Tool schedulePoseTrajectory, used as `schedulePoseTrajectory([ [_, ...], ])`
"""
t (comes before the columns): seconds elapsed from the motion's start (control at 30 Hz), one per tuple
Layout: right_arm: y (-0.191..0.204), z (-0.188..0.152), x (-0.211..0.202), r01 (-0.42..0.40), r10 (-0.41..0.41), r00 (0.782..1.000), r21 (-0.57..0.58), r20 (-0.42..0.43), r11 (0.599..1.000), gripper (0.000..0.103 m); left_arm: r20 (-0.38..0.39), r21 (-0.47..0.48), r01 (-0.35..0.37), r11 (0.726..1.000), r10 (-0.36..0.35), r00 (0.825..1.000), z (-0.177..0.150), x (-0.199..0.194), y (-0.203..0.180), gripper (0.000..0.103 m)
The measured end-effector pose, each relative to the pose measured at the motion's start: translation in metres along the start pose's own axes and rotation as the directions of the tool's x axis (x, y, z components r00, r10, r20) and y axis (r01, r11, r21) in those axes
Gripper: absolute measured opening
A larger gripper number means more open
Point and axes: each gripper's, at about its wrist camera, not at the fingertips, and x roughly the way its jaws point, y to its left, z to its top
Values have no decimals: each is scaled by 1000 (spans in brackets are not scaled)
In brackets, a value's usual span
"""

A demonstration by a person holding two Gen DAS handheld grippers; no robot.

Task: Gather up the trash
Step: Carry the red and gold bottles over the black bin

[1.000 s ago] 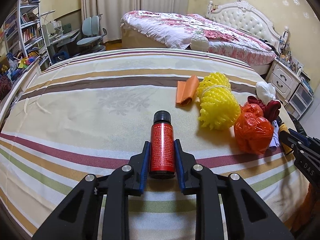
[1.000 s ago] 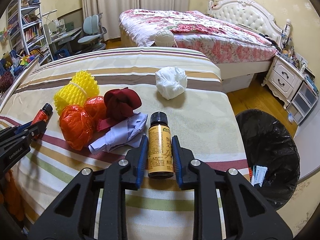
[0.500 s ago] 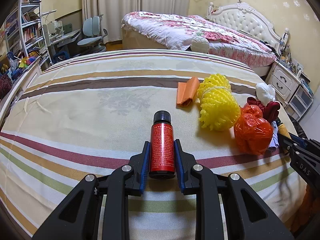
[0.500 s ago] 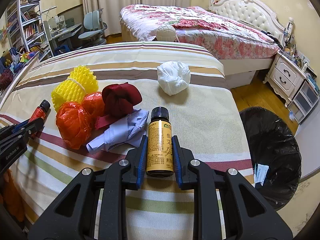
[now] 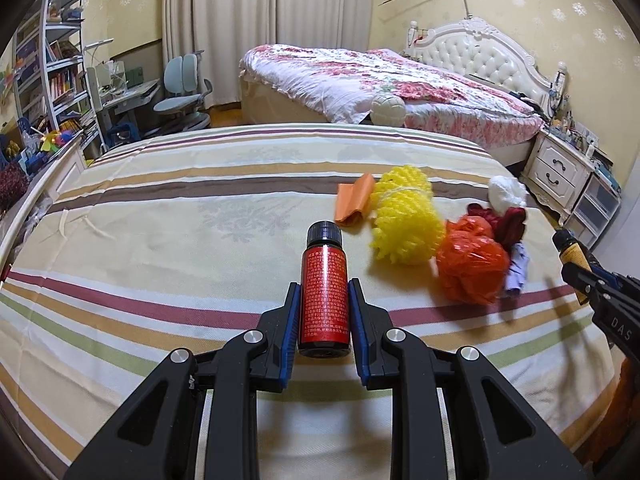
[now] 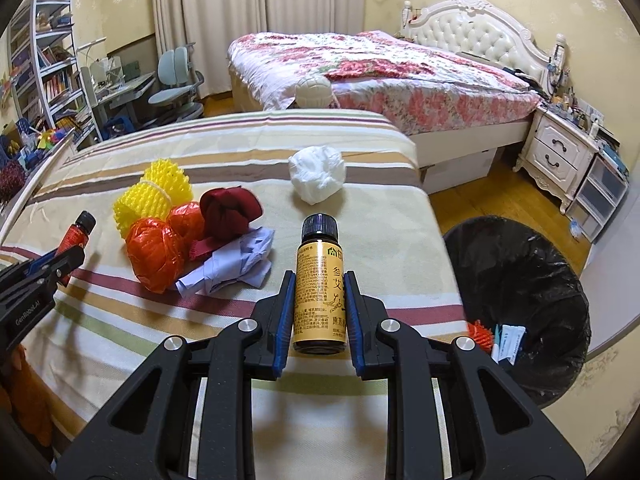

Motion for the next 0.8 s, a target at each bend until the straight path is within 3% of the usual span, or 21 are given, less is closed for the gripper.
schedulePoseTrajectory([
  [0.37, -60, -7, -40, 98, -105, 991, 96, 79, 991, 23, 84, 81, 129, 988, -136, 987, 9, -25, -65, 25],
  [0.8, -136, -10, -55, 213, -235, 966, 183, 110, 960, 23, 87, 220, 245, 944, -270, 959, 26, -5, -176, 25],
])
